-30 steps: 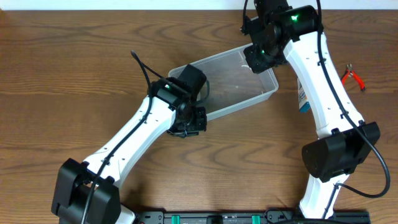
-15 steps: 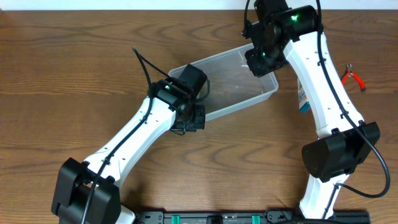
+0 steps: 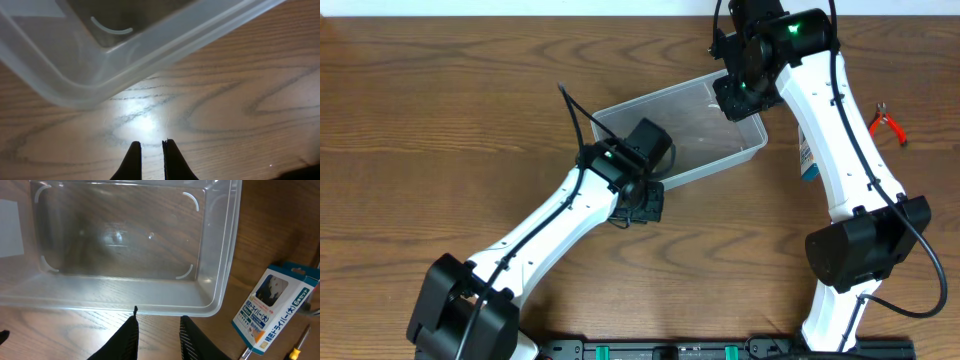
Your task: Pack container
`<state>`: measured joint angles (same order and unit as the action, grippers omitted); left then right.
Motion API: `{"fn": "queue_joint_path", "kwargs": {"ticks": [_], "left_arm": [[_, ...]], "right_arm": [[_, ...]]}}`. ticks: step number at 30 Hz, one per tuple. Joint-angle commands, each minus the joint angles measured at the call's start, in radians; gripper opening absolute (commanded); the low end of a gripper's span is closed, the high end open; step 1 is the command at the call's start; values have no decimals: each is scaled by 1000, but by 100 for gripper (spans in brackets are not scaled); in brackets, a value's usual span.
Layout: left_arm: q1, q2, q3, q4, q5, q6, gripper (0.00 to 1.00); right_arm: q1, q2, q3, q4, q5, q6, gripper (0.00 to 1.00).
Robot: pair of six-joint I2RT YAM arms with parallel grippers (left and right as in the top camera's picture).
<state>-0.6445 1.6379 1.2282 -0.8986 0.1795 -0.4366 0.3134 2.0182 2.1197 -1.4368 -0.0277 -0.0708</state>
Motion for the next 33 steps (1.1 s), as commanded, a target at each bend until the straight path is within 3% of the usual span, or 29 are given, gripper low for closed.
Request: {"fn": "queue_joint_path", "kwargs": {"ticks": [1, 7, 19, 33], "left_arm": [[2, 10, -13, 20, -51, 13, 6], [2, 29, -16, 47, -132, 14, 6], [12, 185, -15, 71, -132, 13, 6], [170, 180, 16, 75, -132, 15, 6]], "right_arm": [[4, -21, 16, -3, -6, -17, 28], [4, -21, 16, -4, -7, -16, 28], [4, -21, 16, -18, -6, -17, 28], [4, -21, 16, -14, -6, -17, 28]]}}
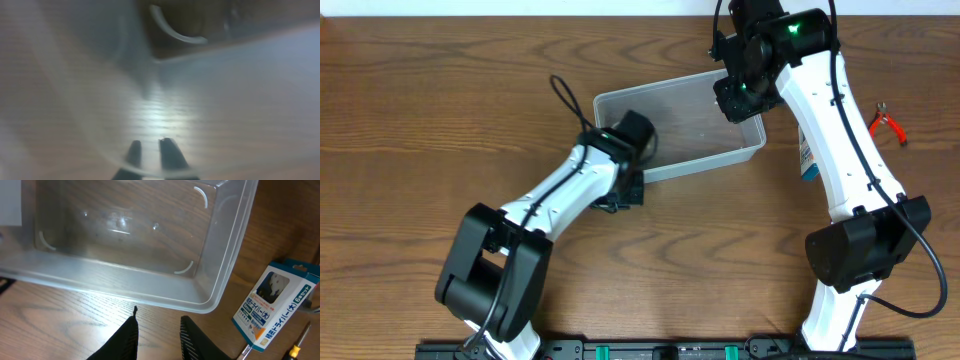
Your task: Pack container
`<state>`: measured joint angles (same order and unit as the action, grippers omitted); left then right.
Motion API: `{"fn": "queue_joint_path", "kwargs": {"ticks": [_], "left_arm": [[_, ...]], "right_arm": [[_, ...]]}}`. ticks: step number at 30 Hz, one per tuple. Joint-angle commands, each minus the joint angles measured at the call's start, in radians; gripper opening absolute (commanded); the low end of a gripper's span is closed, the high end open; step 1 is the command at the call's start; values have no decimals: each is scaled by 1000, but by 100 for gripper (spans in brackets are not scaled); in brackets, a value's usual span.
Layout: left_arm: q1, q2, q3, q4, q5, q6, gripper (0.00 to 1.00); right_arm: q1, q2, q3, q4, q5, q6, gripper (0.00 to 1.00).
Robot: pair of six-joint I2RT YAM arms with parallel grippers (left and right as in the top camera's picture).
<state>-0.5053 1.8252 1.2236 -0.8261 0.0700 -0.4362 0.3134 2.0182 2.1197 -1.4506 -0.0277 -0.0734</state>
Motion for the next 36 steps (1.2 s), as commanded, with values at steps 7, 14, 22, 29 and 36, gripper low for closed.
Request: {"fn": "queue_joint_path", "kwargs": {"ticks": [7, 14, 22, 29, 36], "left_arm": [[64, -8, 22, 50, -3, 63, 6], [64, -8, 50, 73, -3, 62, 6], [64, -39, 105, -32, 60, 61, 6], [68, -216, 189, -172, 63, 58, 6], [146, -467, 210, -168, -103, 59, 26]], "right_arm": [[4, -21, 16, -1, -6, -14, 29], [4, -21, 16, -2, -6, -19, 29], [4, -22, 16, 10, -6, -21, 41], [-1, -27, 19, 57, 34, 10, 55], [-93, -32, 23, 29, 144, 134, 58]]}}
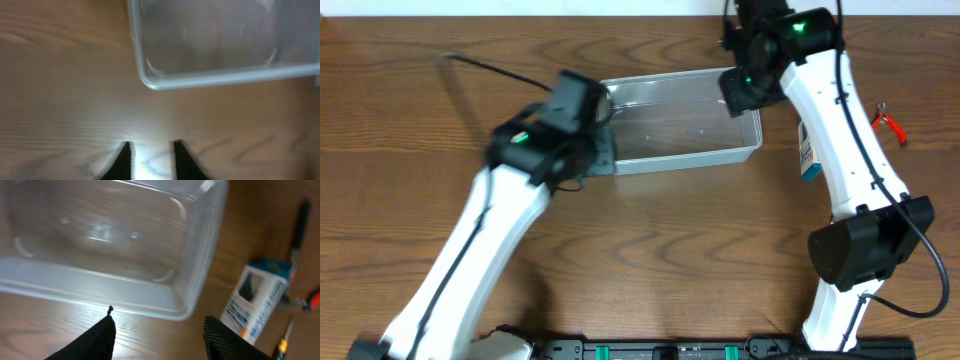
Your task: Pack container
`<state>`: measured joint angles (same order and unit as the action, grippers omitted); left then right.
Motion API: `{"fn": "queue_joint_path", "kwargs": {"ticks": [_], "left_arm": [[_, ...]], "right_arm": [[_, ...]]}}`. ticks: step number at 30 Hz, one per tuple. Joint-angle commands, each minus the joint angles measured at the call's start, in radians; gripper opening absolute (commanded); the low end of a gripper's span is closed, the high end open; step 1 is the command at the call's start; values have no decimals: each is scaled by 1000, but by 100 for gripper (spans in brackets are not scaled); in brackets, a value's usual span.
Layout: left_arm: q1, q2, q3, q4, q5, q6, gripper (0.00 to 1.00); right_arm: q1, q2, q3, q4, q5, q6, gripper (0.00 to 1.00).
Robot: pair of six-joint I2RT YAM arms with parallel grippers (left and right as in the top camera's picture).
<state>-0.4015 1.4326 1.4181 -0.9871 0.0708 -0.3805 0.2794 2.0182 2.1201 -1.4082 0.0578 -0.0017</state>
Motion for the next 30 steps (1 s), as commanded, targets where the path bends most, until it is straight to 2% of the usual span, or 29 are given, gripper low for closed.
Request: {"fn": "queue_joint_path", "kwargs": {"ticks": [1, 2, 5, 7, 10, 20, 30], "left_arm": [[57, -101, 15, -8, -121, 4, 31], [75, -128, 15, -7, -137, 7, 35], [122, -186, 15, -2, -170, 7, 66], [150, -208, 15, 2, -174, 7, 80], [183, -213, 15, 4, -174, 7, 97], [200, -165, 13, 2, -173, 6, 98], [200, -157, 11, 0, -173, 6, 98]], "right_arm": [[-79, -34, 22, -25, 58, 61, 58], [-101, -36, 22, -40, 59, 61, 59], [-167, -37, 22, -84, 59, 19, 58], [-206, -37, 22, -113, 59, -21, 59], [-263, -37, 22, -142, 59, -41, 58], [-369, -37, -40, -89, 43, -37, 56], [-371, -37, -282, 122, 5, -79, 56]]}}
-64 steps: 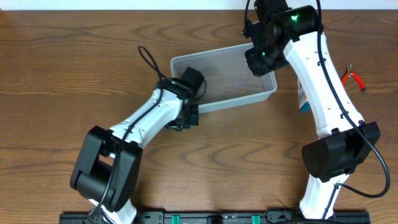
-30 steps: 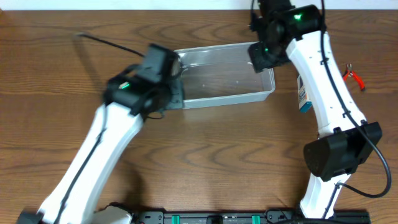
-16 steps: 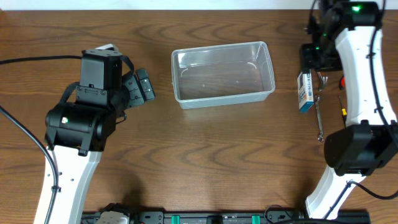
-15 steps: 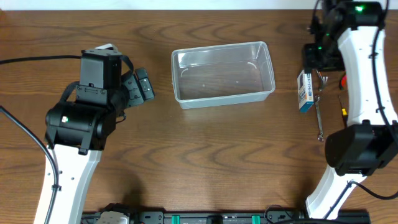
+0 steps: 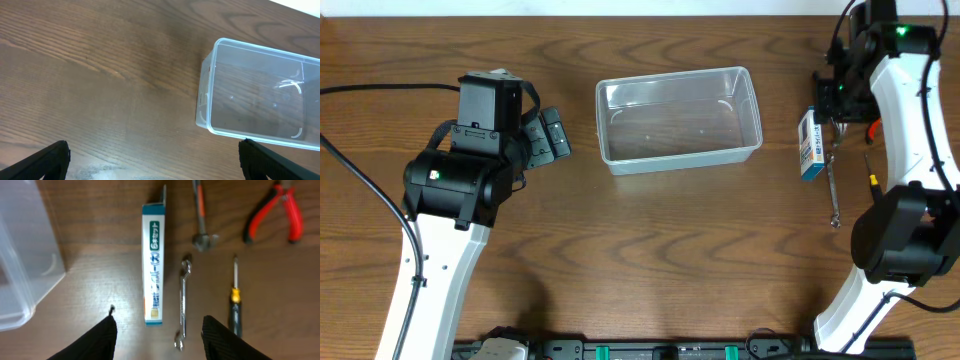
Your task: Pack container
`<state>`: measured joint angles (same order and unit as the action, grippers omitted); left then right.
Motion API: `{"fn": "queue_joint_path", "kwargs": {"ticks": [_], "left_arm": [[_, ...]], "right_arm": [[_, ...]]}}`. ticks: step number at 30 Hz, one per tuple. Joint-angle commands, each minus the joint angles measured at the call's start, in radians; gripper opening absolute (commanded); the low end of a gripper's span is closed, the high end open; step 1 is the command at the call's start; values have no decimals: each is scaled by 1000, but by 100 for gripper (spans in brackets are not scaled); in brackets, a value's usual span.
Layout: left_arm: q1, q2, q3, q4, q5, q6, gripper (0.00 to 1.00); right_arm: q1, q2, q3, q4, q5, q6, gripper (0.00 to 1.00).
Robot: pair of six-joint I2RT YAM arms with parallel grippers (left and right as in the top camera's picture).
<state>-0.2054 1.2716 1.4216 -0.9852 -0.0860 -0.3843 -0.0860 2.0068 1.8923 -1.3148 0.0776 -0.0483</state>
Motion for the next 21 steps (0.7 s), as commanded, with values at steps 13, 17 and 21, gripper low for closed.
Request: {"fn": "queue_joint_path", "kwargs": {"ticks": [13, 17, 21], "left_arm": [[4, 4, 8, -1, -16, 11, 98], [4, 4, 8, 6, -17, 11, 98], [4, 4, 8, 6, -43, 11, 98]], "right_arm": [[-5, -25, -283, 235, -60, -84, 56], [-5, -25, -324, 280, -61, -84, 56], [-5, -25, -357, 314, -61, -84, 56]]}}
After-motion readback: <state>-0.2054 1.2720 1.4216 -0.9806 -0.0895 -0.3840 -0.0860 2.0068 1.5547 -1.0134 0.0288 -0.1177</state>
